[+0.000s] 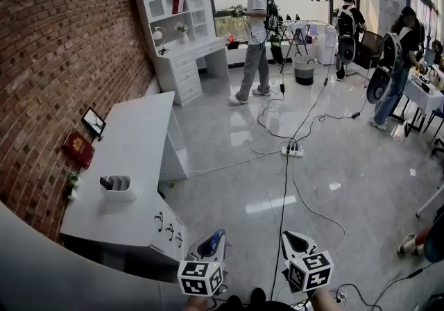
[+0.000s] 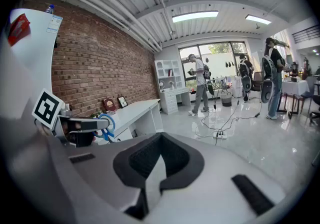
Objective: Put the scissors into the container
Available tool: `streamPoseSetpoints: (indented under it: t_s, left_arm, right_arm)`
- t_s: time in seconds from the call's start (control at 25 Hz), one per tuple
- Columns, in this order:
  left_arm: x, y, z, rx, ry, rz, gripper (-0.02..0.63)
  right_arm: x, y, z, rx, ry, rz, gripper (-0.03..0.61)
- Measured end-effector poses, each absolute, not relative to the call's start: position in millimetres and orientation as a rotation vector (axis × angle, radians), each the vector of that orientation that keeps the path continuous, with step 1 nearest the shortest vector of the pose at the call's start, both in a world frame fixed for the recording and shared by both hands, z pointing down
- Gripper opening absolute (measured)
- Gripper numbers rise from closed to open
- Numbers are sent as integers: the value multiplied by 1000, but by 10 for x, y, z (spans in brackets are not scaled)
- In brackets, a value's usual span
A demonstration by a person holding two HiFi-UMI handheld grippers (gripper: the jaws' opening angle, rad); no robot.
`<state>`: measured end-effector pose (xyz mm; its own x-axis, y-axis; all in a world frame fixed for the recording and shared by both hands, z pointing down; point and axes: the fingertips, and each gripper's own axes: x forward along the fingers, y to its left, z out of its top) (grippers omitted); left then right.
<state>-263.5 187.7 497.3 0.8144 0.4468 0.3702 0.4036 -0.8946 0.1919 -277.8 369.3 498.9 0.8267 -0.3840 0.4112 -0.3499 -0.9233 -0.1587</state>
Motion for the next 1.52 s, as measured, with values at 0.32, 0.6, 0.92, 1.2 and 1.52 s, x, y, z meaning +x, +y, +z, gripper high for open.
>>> streamPoseSetpoints:
  t_s: [0.32,0.6,0.92,1.2,1.52]
  left_arm:
    - [-2491,1862,4958,2894,675,616,48]
    - [-2371,1980,4945,2912,661,598,48]
    - [-2167,1932,4892,2926,611,572,48]
    - [-1679,1831,5081,2912,570,623,48]
    - [-429,1404,5143,2899,540,623,48]
  right_arm:
    - [-2668,3703,5014,-2940,584,-675,0]
    - [-2587,3869,5057,-2932,560,-663,0]
    - [-2461,3999,5194,-2897,516,-701,0]
    - [-1979,3918,5316,-2876,525,-736,0]
    - [-715,3564,5386,-2881,526,-785,0]
